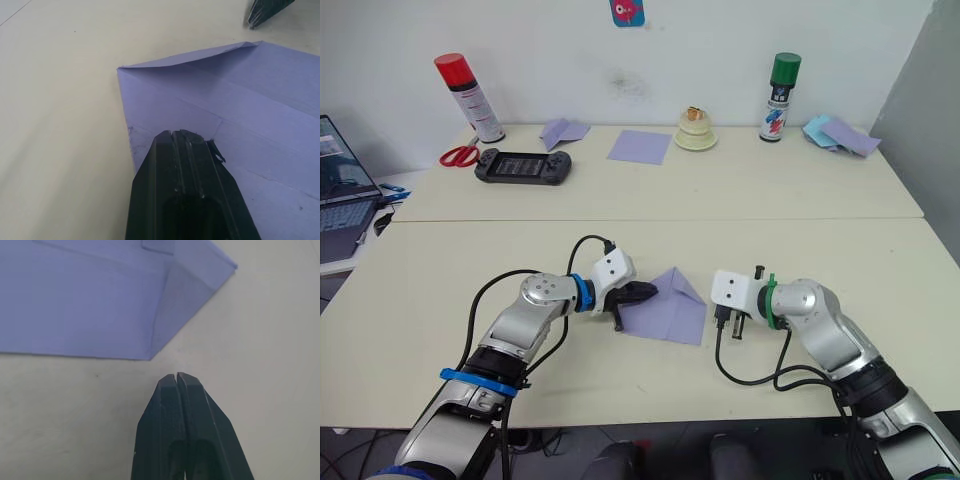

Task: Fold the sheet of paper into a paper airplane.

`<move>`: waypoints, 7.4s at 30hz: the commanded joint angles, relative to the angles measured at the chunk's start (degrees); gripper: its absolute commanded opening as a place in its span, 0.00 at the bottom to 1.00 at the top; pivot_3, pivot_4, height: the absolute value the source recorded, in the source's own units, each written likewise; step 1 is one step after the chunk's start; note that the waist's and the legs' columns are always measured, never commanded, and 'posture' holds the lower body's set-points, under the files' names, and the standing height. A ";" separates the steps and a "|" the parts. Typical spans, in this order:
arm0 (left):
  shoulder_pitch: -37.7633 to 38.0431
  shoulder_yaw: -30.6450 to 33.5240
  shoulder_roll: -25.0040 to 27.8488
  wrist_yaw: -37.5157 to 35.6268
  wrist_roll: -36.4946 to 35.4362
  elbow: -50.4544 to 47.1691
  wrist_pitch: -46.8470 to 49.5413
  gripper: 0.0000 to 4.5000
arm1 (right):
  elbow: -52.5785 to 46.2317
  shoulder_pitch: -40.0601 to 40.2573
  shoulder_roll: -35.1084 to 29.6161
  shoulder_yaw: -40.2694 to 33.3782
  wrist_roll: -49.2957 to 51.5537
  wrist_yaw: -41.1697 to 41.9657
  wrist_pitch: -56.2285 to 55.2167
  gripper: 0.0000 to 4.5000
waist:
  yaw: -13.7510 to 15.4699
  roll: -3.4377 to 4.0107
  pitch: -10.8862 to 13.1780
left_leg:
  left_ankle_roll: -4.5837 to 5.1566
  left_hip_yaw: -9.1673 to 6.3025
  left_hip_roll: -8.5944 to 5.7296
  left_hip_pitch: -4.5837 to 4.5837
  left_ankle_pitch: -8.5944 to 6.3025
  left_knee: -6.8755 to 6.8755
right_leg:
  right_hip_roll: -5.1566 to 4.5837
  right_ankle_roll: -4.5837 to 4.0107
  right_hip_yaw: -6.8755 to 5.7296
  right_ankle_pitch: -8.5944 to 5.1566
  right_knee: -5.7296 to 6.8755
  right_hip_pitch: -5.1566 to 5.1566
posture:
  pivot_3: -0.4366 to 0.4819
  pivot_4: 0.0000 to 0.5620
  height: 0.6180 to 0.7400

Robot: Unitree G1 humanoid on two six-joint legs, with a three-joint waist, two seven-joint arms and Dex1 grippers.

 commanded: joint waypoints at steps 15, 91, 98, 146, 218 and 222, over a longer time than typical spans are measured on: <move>2.22 -2.71 -0.02 -0.63 1.96 1.55 1.98 0.01 | -10.28 -0.13 -1.50 2.14 1.70 11.83 13.93 0.00 | 0.06 0.00 0.00 | 0.00 -0.05 0.00 0.00 0.00 0.01 | 0.00 0.00 -0.03 0.00 0.01 0.01 | 0.48 0.27 1.00; 2.37 5.37 8.70 -4.80 -6.98 -12.98 9.14 0.01 | -22.63 4.06 4.70 -7.36 18.55 -3.16 19.68 0.00 | 0.20 -0.25 0.23 | -0.01 -0.07 0.05 -0.16 0.01 0.03 | 0.02 0.08 -0.05 -0.05 0.01 -0.17 | 0.48 0.27 1.00; 3.48 6.83 9.29 -3.98 -8.32 -15.30 10.50 0.01 | -0.98 -7.62 9.87 -4.35 10.51 -8.91 10.37 0.00 | 0.37 -0.34 0.39 | -0.01 -0.06 0.04 -0.32 0.01 0.03 | 0.00 -0.08 -0.05 0.05 0.02 -0.29 | 0.48 0.27 1.00; -0.25 -1.58 3.48 -5.86 -1.54 -2.35 1.83 0.01 | -18.63 5.79 -2.31 -8.53 14.29 7.54 12.51 0.00 | 0.47 -0.33 0.39 | 0.00 -0.06 -0.02 -0.86 0.02 0.60 | -0.01 -0.10 -0.05 0.05 0.87 -0.92 | 0.48 0.27 1.00; 0.42 3.67 4.57 -2.86 -10.78 -13.27 16.32 0.01 | -7.64 -0.73 8.85 -3.83 13.22 1.36 9.39 0.00 | 0.38 -0.38 0.64 | 0.01 -0.18 -0.01 -0.77 0.01 0.93 | 0.02 -0.07 -0.12 0.03 0.89 -0.66 | 0.48 0.27 1.00; -0.50 2.60 2.38 -1.45 -9.06 -8.57 13.63 0.01 | -8.49 -0.62 9.29 -4.23 13.57 0.98 10.23 0.00 | 0.40 -0.39 0.65 | 0.01 -0.17 -0.01 -0.78 0.01 0.94 | 0.02 -0.07 -0.11 0.04 0.89 -0.68 | 0.48 0.27 1.00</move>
